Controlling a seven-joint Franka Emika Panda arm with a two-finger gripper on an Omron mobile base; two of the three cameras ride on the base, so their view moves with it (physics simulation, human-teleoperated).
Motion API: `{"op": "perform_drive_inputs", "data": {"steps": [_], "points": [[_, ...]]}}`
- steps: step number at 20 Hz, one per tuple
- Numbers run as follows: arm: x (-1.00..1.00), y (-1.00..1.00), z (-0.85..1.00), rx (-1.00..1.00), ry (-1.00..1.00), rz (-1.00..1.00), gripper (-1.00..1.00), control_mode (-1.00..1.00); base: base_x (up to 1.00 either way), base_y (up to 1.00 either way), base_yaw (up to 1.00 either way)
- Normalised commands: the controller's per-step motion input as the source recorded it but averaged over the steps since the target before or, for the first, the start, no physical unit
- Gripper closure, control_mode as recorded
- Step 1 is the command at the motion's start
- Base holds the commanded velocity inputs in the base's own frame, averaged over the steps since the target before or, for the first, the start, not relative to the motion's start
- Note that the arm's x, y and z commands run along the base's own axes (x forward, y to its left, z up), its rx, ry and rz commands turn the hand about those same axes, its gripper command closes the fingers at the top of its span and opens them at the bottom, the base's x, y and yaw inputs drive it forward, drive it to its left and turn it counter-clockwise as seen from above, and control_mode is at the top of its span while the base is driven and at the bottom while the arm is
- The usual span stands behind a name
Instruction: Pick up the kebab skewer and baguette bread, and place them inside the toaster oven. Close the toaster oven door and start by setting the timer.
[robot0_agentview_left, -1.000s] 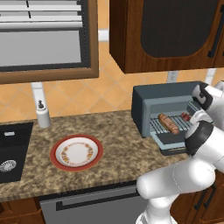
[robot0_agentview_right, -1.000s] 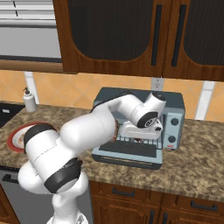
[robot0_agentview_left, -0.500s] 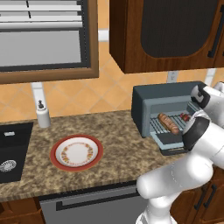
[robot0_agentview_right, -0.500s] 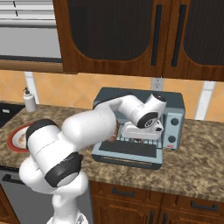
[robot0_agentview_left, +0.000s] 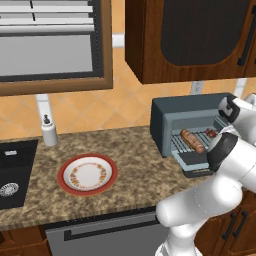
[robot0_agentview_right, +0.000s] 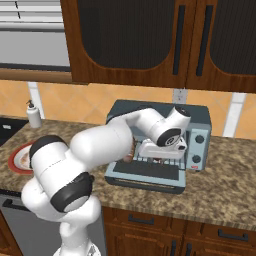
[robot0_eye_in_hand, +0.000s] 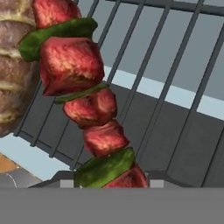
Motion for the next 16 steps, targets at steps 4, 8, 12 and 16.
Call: {"op": "perform_drive_inputs", "data": {"steps": [4,8,12,16], "points": [[0.0,0.11,0.0,0.0,-0.11,0.0,-1.0,-1.0,0.0,0.0,0.0],[0.0,0.01,0.02,0.0,-0.07,0.0,-1.0,-1.0,0.0,0.0,0.0],[-0.16,0.0,0.75,0.0,-0.1,0.0,-1.0,-1.0,0.0,0.0,0.0],[-0.56,0.04,0.41,-0.01,-0.04,-0.14,-1.0,-1.0,0.0,0.0,0.0]]}}
